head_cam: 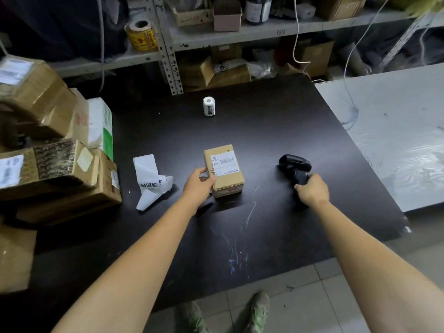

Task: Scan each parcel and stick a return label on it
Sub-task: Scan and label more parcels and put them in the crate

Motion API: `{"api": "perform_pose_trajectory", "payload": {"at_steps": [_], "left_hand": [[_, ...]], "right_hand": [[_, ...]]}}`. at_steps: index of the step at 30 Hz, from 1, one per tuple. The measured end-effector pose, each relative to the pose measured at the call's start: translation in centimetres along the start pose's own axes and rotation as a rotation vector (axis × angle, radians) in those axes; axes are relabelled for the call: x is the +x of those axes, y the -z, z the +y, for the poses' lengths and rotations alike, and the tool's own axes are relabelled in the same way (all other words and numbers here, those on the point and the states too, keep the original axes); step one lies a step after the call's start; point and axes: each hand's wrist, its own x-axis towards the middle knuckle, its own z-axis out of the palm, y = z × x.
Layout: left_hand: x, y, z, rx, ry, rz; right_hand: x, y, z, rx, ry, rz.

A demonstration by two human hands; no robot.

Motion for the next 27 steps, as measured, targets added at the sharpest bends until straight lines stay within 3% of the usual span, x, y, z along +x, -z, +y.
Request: {"api": "perform_pose_trajectory", "payload": {"at_steps": [8,18,27], "left_hand": [[-1.0,-0.2,0.6,-0.055,0.008,0.012],[-0.9,-1.2,1.0,-0.020,0.002,0.066],[-0.5,-1.3,0.6,-0.051,-0.022,0.092]], "right_hand": [[-1.4,1.0,-3.3,0.115,0.097,-0.096],[-6.5,-0.3,-11.3,0.286,0.375,-0.390],[-9.3,0.8,-13.2,0.363,0.308,-0.457]]}}
